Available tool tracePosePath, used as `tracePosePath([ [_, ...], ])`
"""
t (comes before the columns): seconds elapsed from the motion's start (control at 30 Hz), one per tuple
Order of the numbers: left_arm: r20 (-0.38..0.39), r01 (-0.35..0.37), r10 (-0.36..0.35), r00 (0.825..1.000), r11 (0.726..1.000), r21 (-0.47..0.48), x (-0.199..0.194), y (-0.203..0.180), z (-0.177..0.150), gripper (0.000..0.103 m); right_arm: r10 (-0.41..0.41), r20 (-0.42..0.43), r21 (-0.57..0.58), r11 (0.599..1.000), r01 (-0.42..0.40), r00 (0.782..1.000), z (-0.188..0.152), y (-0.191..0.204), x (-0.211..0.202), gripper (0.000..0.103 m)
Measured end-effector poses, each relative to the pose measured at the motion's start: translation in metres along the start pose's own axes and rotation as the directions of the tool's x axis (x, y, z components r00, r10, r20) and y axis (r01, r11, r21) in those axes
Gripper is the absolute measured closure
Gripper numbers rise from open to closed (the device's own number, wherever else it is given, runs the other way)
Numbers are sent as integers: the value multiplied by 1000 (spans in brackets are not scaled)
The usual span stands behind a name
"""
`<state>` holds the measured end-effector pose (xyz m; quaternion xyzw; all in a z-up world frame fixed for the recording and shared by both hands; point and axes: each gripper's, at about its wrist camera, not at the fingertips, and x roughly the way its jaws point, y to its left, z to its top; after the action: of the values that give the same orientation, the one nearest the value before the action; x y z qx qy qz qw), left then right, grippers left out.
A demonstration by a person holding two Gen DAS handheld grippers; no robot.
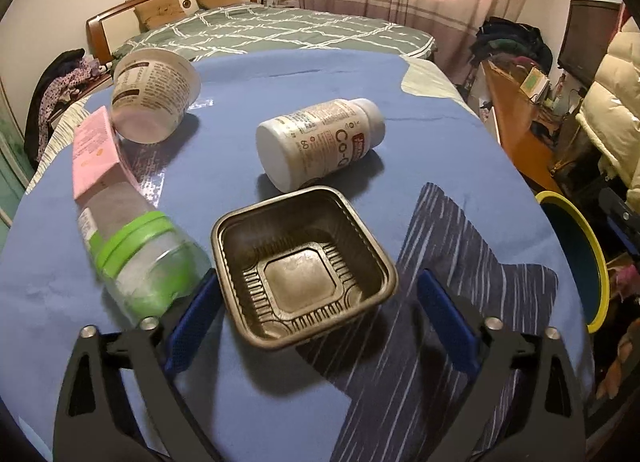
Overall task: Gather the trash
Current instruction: 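Grasp the brown plastic food tray by its rim with the left gripper, then carry the brown tray to the yellow bin and release it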
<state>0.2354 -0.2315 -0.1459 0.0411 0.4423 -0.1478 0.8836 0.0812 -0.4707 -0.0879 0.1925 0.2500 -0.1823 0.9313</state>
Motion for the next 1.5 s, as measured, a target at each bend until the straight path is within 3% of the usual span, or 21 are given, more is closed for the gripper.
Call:
tracePosePath([
  [0.23, 4, -3, 3, 1000, 1000, -8, 6, 4, 10, 31, 10, 1, 6, 1000, -10, 1000, 0, -2, 0, 51],
  [0.57, 48, 52, -54, 997, 997, 58, -18, -17, 11, 33, -26, -3, -22, 999, 26, 1000, -2, -8, -9, 51],
  [0.87, 55, 147, -157, 986, 976, 162, -34, -71, 19, 33, -125, 42, -1, 992, 126, 991, 0, -53, -47, 51],
  [1.17, 39, 246, -268, 963, 925, 291, -39, -158, 32, 33, -189, 30, 21, 982, 188, 982, -13, -95, -72, 50],
  [1.5, -77, 352, -351, 933, 850, 391, -13, -266, 36, 32, -251, 32, 70, 966, 248, 967, -19, -137, -90, 50],
])
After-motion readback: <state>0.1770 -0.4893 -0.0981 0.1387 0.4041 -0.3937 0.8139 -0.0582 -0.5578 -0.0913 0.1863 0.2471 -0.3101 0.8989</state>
